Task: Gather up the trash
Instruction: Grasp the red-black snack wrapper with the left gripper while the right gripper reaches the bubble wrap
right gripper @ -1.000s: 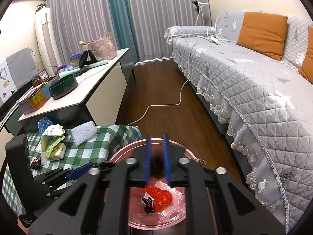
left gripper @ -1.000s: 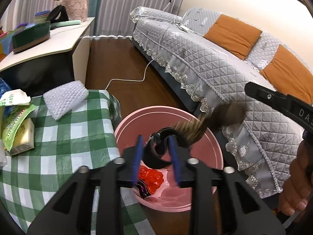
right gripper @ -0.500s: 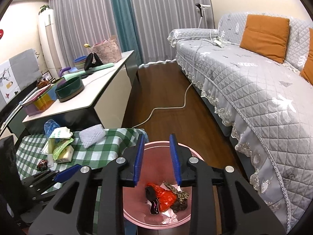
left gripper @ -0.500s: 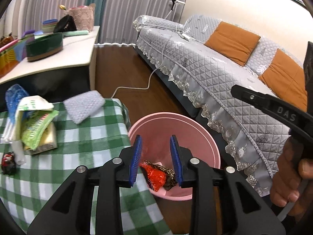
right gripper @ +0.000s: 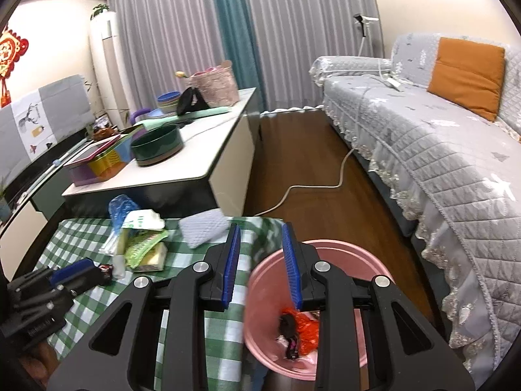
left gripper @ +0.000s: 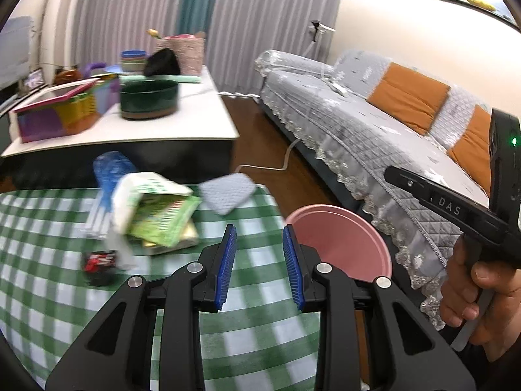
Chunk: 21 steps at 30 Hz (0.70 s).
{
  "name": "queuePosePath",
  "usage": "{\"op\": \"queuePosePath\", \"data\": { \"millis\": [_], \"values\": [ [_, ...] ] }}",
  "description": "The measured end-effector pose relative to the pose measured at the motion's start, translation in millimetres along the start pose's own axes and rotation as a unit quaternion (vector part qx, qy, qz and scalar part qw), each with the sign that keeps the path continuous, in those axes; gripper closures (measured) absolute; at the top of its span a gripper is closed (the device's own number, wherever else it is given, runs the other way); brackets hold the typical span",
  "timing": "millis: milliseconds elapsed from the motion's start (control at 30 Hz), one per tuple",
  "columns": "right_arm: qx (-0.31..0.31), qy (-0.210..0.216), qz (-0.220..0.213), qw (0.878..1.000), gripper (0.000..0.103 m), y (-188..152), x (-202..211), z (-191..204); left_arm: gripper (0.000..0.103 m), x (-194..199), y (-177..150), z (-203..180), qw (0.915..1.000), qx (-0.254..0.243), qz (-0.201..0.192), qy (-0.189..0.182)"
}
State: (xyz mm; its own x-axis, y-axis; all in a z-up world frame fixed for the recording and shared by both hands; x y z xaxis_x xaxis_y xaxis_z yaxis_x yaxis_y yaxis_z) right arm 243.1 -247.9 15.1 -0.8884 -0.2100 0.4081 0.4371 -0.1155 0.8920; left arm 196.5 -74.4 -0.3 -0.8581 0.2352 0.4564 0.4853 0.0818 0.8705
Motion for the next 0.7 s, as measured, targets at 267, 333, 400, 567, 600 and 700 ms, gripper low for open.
{"op": "queuePosePath", "data": {
  "millis": [267, 333, 400, 567, 600, 700],
  "values": [
    [-0.001, 0.039, 0.006, 0.999, 0.079, -9.9, -21.2, 40.9, 0.074, 12.3, -10.4, 80.5, 0.9970, 0.043, -0.008, 0.063],
    [0.002, 0.046, 0.009, 0.999, 0.079, -16.5, -28.3, 49.0, 0.074, 11.7, -17.8, 97.1, 0.9955, 0.053, -0.007, 0.079],
    [-0.002, 0.051, 0.020, 0.999, 0.079, -25.5, -38.7, 54.2, 0.074, 10.4, -24.9, 111.4, 0.9936, 0.061, -0.004, 0.095],
    [-0.012, 0.061, 0.043, 0.997, 0.079, -39.4, -68.9, 63.7, 0.074, 4.6, -36.5, 138.8, 0.9893, 0.078, 0.001, 0.123],
    [-0.014, 0.062, 0.047, 0.997, 0.079, -42.3, -76.0, 65.0, 0.074, 2.3, -37.9, 144.2, 0.9884, 0.080, 0.001, 0.129],
    [-0.019, 0.064, 0.059, 0.996, 0.079, -50.9, -93.8, 67.6, 0.073, -4.1, -43.3, 157.2, 0.9857, 0.089, 0.006, 0.144]
  ]
}}
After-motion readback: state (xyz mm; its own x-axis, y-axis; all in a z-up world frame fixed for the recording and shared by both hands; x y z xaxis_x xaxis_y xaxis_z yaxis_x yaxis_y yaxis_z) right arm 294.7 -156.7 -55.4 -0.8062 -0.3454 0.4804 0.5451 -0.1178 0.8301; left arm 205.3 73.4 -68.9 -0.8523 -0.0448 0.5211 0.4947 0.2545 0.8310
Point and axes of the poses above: each gripper's, at about its wrist camera, not at the fingertips, and x roughly against the way its jaws point, z to its left, y to its top, the point moved 9 cm from there along -x, roughly the way its jaws point, and after that the axes turned 9 degrees about -z, right-handed, at the moved point
